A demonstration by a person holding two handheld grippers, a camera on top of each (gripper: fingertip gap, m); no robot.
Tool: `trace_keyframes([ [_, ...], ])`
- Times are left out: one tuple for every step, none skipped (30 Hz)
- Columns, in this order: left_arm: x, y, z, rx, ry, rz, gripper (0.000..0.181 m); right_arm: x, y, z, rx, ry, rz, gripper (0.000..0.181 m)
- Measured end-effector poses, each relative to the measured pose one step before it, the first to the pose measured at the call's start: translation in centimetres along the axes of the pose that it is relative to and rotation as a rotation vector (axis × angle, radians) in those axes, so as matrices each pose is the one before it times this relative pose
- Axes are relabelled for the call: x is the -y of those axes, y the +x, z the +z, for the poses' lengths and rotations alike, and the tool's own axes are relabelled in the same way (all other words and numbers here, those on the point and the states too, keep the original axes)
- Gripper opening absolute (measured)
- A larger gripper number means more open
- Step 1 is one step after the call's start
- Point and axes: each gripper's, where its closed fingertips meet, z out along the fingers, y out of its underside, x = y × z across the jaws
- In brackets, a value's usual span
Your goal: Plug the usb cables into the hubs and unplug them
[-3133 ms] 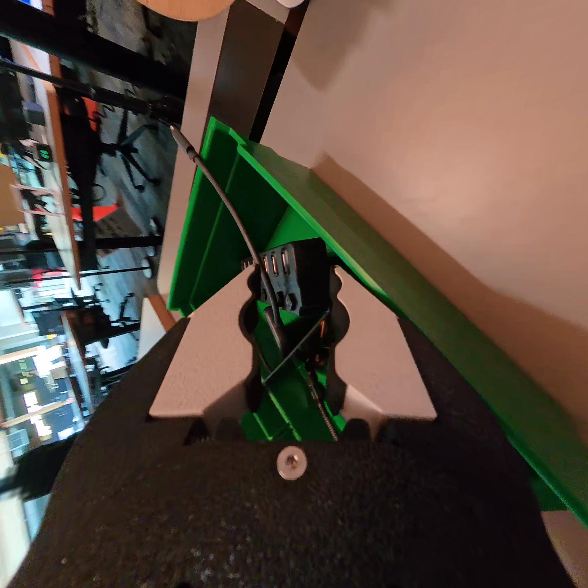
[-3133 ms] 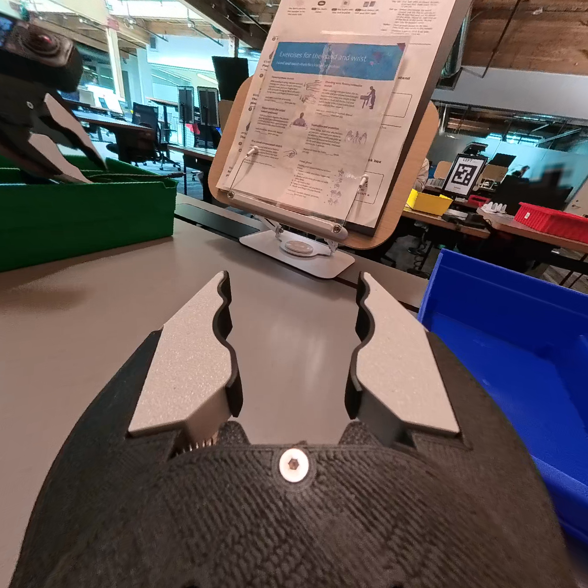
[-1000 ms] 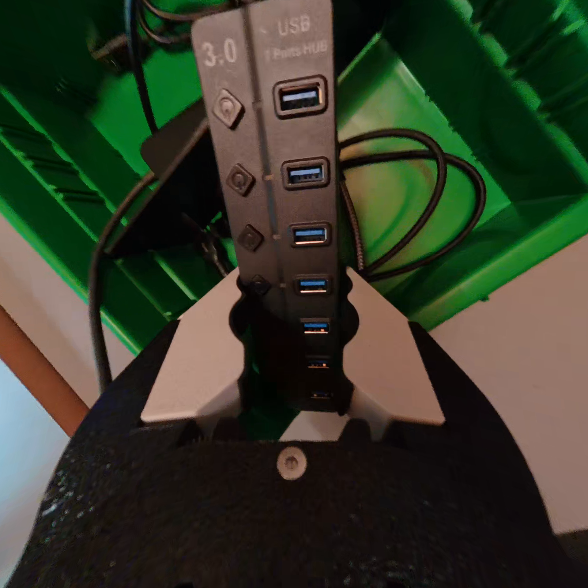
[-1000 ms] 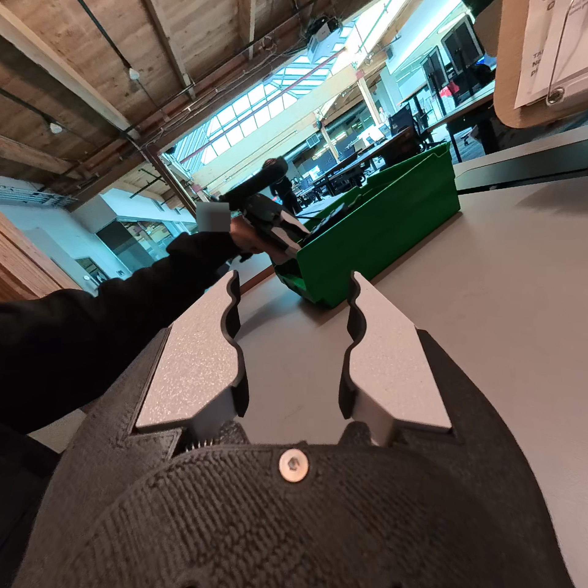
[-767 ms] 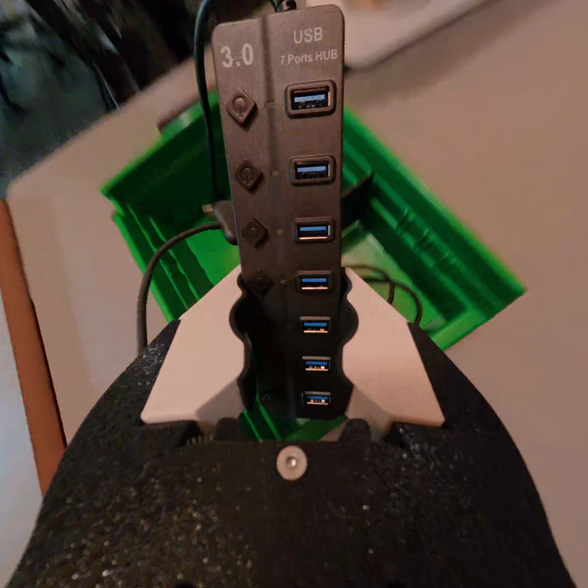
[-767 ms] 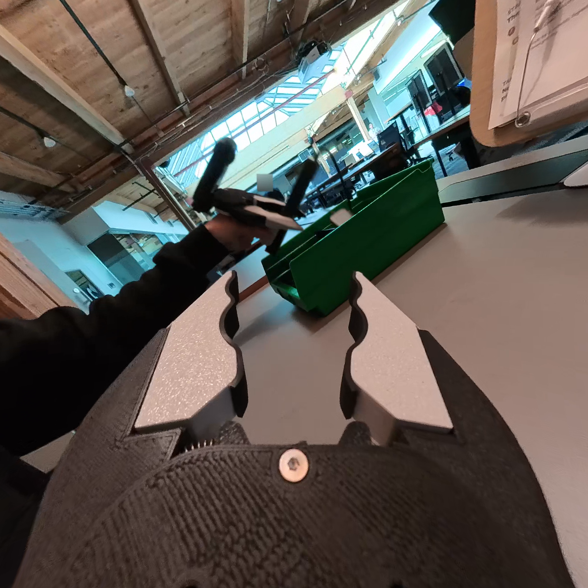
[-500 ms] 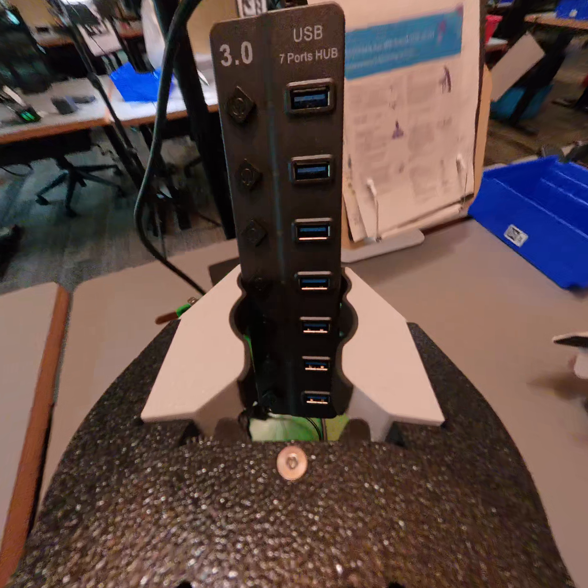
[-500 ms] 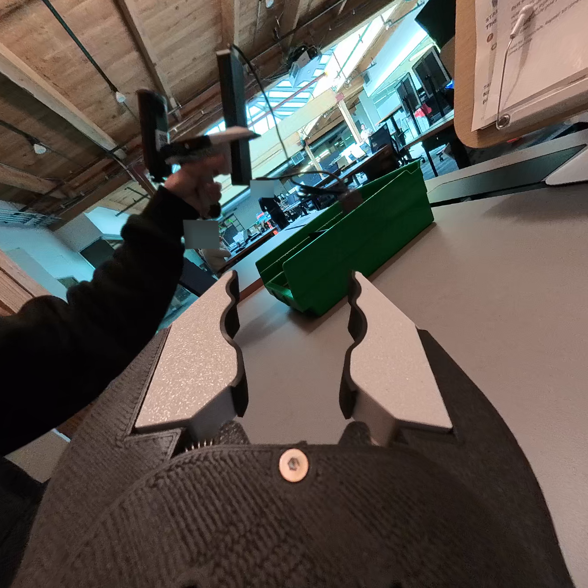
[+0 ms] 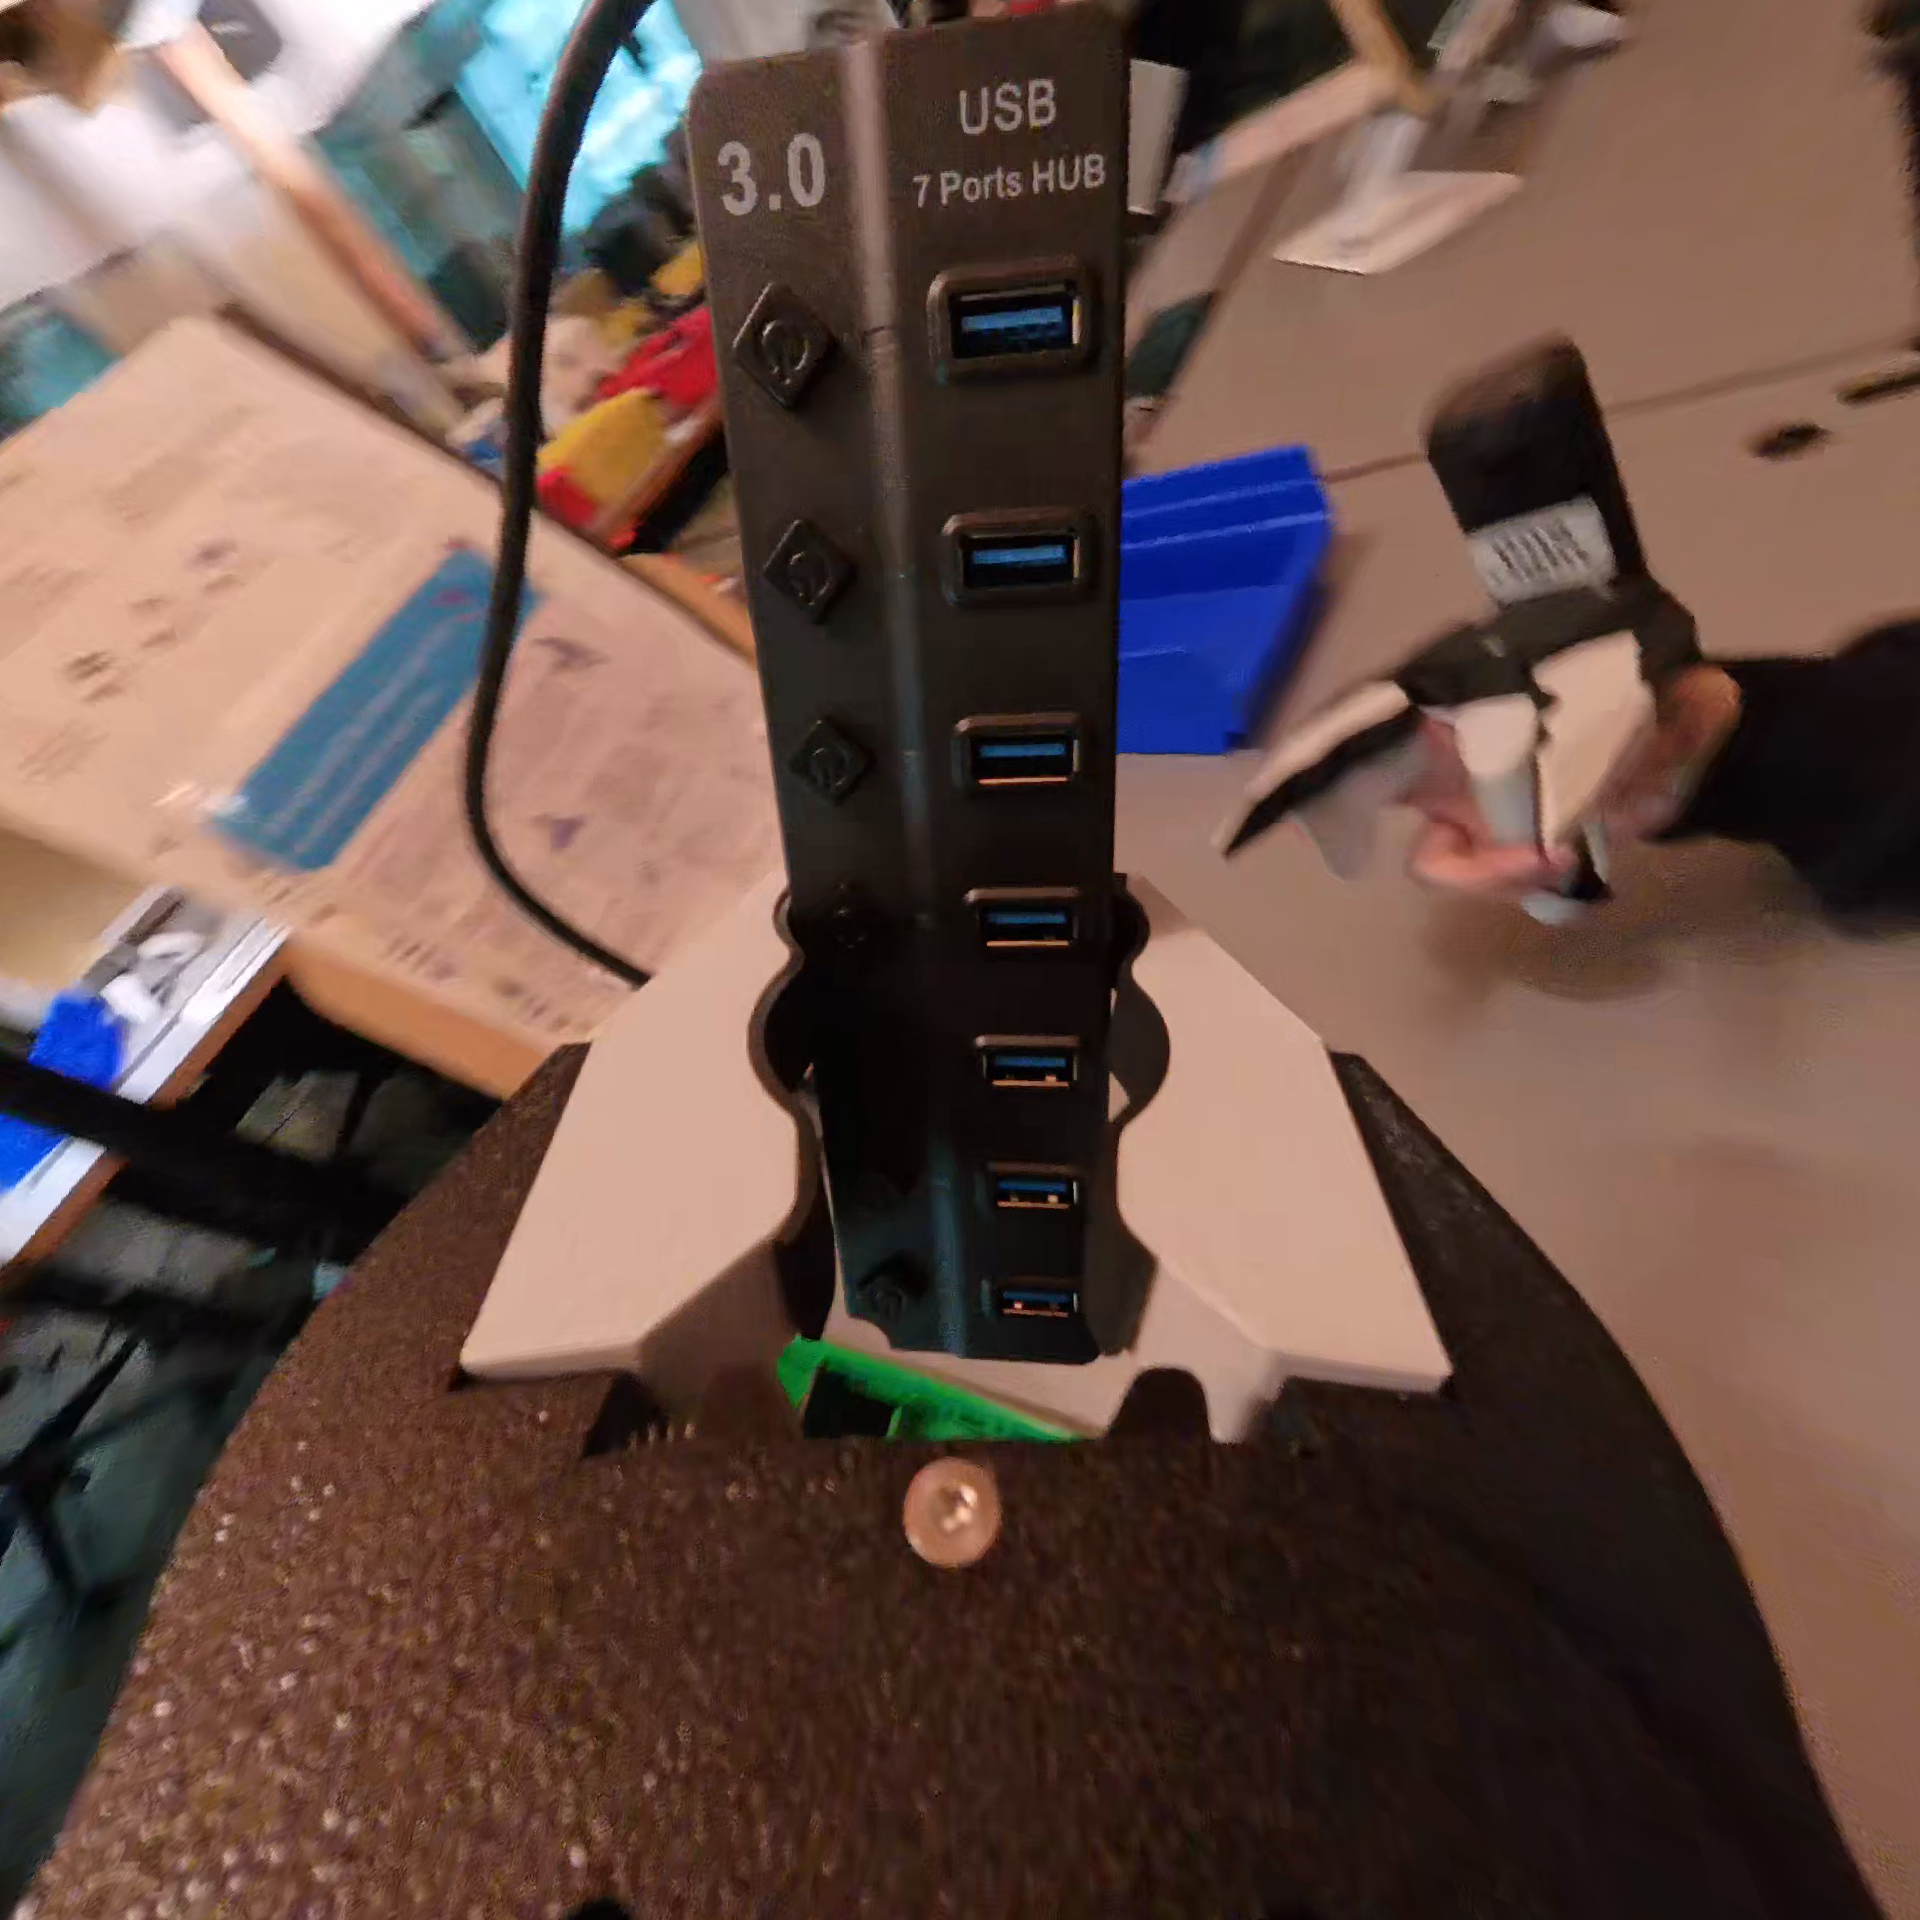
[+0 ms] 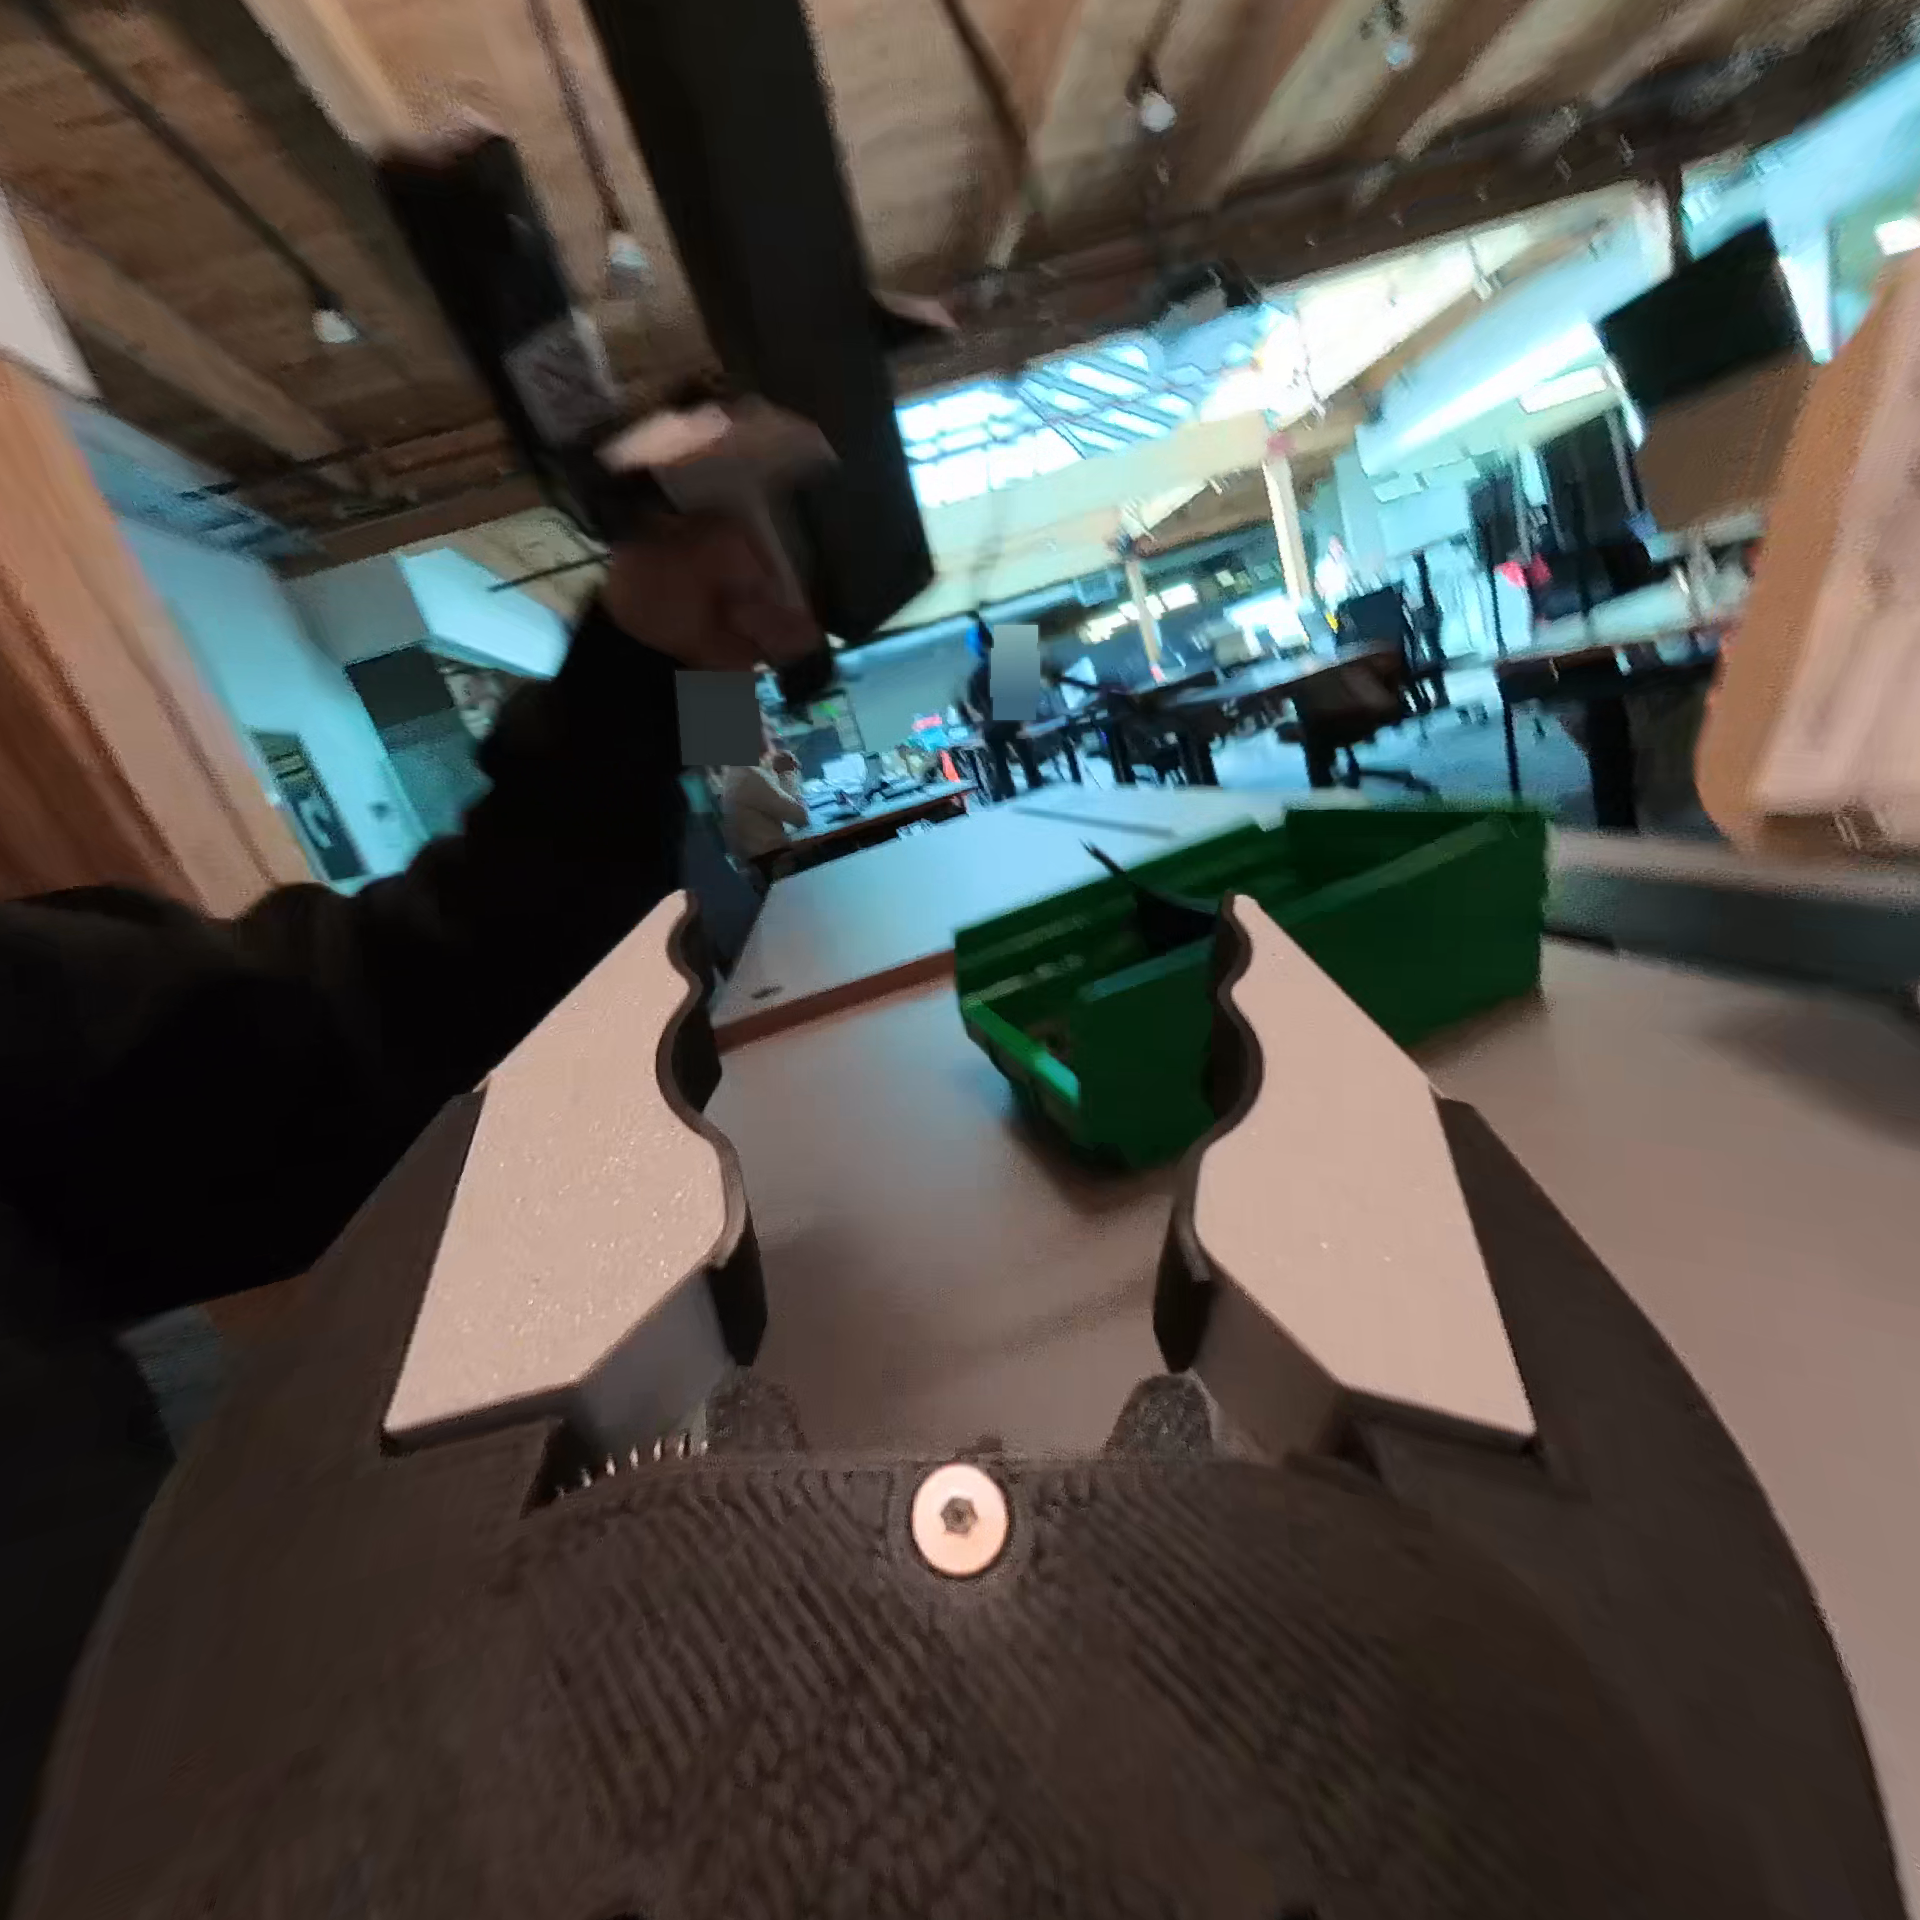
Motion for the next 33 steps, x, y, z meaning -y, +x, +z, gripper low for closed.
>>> trace_keyframes([
  [-0.015, 1.948, 1.078, -0.0579, -0.0076, 0.0286, 0.053, 1.405, -1.752, 0.248, 0.0366, 0.0198, -0.0509, 0.091],
  [-0.193, 1.808, 1.238, -0.0601, -0.0069, 0.0165, 0.053, 1.181, -1.585, 0.337, 0.0300, 0.0056, -0.0592, 0.088],
  [-0.256, 1.590, 1.352, -0.0568, 0.0031, 0.0136, 0.053, 0.851, -1.262, 0.374, 0.0190, -0.0121, -0.0636, 0.085],
  [-0.320, 1.401, 1.357, -0.0542, 0.0100, 0.0079, 0.053, 0.491, -0.769, 0.271, 0.0006, -0.0251, -0.0639, 0.083],
  [-0.436, 1.273, 1.324, -0.0565, 0.0093, -0.0031, 0.053, 0.181, -0.389, 0.134, -0.0088, -0.0279, -0.0534, 0.083],
  [-0.567, 1.012, 1.280, -0.0478, 0.0045, -0.0118, 0.053, 0.013, -0.049, -0.033, -0.0149, -0.0186, -0.0348, 0.084],
  [-0.533, 0.978, 1.229, -0.0491, 0.0073, -0.0121, 0.053, 0.123, 0.398, -0.226, -0.0328, 0.0100, -0.0168, 0.083],
  [-0.464, 1.094, 1.161, -0.0568, 0.0130, -0.0055, 0.053, 0.116, 0.556, -0.362, -0.0324, 0.0268, -0.0024, 0.080],
  [-0.425, 0.964, 1.098, -0.0503, 0.0127, -0.0042, 0.053, -0.139, 0.348, -0.381, -0.0088, 0.0212, 0.0087, 0.075],
  [-0.412, 0.753, 1.047, -0.0402, 0.0085, -0.0097, 0.053, -0.426, 0.206, -0.346, 0.0061, 0.0075, 0.0140, 0.073],
  [-0.352, 0.455, 0.969, -0.0259, 0.0060, -0.0142, 0.053, -0.665, 0.265, -0.269, 0.0008, -0.0079, 0.0069, 0.071],
  [-0.301, 0.311, 0.875, -0.0201, 0.0044, -0.0120, 0.053, -0.863, 0.141, -0.174, 0.0052, -0.0203, -0.0109, 0.068],
  [-0.306, 0.121, 0.708, -0.0115, -0.0001, -0.0079, 0.053, -0.725, -0.254, -0.137, 0.0258, -0.0145, -0.0323, 0.058],
  [-0.237, -0.199, 0.491, 0.0098, 0.0053, 0.0019, 0.053, -0.182, 0.100, -0.190, 0.0020, 0.0145, -0.0181, 0.055],
  [-0.214, -0.316, 0.347, 0.0134, 0.0077, -0.0116, 0.054, -0.262, 0.372, -0.191, 0.0022, -0.0032, 0.0129, 0.055],
  [-0.208, -0.351, 0.228, 0.0138, 0.0100, -0.0398, 0.054, -0.285, 0.486, -0.170, 0.0058, -0.0102, 0.0261, 0.055],
  [-0.274, -0.422, 0.033, 0.0198, 0.0058, -0.0395, 0.060, -0.095, 0.662, -0.184, -0.0033, -0.0022, 0.0199, 0.054],
  [-0.344, -0.559, -0.258, 0.0354, -0.0036, -0.0238, 0.071, -0.019, 1.054, -0.287, -0.0314, -0.0067, 0.0018, 0.055],
  [-0.333, -0.519, -0.593, 0.0374, -0.0117, -0.0089, 0.073, -0.189, 1.209, -0.351, -0.0463, -0.0284, -0.0186, 0.055],
  [0.040, -0.595, -0.841, 0.0484, -0.0020, 0.0046, 0.074, -0.385, 0.890, -0.305, -0.0321, -0.0437, -0.0363, 0.054],
  [0.557, -0.644, -0.904, 0.0570, 0.0150, 0.0181, 0.074, -0.568, 0.538, -0.159, -0.0140, -0.0536, -0.0374, 0.054],
  [0.966, -0.429, -0.840, 0.0443, 0.0255, 0.0278, 0.073, -0.700, 0.297, 0.024, -0.0067, -0.0570, -0.0337, 0.054],
  [1.169, -0.187, -0.617, 0.0273, 0.0246, 0.0270, 0.071, -0.764, 0.026, 0.255, 0.0030, -0.0579, -0.0352, 0.054],
  [1.093, -0.120, -0.306, 0.0202, 0.0110, 0.0246, 0.071, -0.696, -0.240, 0.449, 0.0135, -0.0501, -0.0412, 0.054],
  [0.802, 0.023, -0.043, 0.0071, -0.0061, 0.0318, 0.072, -0.523, -0.575, 0.572, 0.0299, -0.0364, -0.0436, 0.054],
  [0.385, 0.083, 0.157, -0.0028, -0.0232, 0.0331, 0.072, -0.328, -0.648, 0.628, 0.0351, -0.0257, -0.0283, 0.054],
  [0.006, 0.043, 0.290, -0.0075, -0.0323, 0.0302, 0.072, -0.125, -0.580, 0.603, 0.0325, -0.0155, -0.0173, 0.054],
  [-0.255, 0.029, 0.360, -0.0109, -0.0329, 0.0150, 0.071, 0.129, -0.491, 0.505, 0.0249, -0.0030, -0.0135, 0.054],
  [-0.341, 0.273, 0.346, -0.0290, -0.0273, 0.0001, 0.070, 0.229, -0.378, 0.367, 0.0182, 0.0020, -0.0071, 0.054],
  [-0.261, 0.409, 0.287, -0.0358, -0.0156, -0.0080, 0.069, 0.174, -0.331, 0.265, 0.0148, -0.0010, -0.0050, 0.054],
  [-0.068, 0.413, 0.143, -0.0347, 0.0009, -0.0116, 0.065, 0.028, -0.377, 0.162, 0.0166, -0.0067, -0.0085, 0.054],
  [-0.012, 0.093, 0.080, -0.0118, 0.0071, -0.0048, 0.054, -0.093, -0.228, 0.101, 0.0066, -0.0089, -0.0082, 0.054],
  [-0.060, 0.076, 0.073, -0.0046, 0.0044, 0.0078, 0.051, -0.105, 0.087, 0.020, -0.0105, -0.0055, 0.0016, 0.054],
])
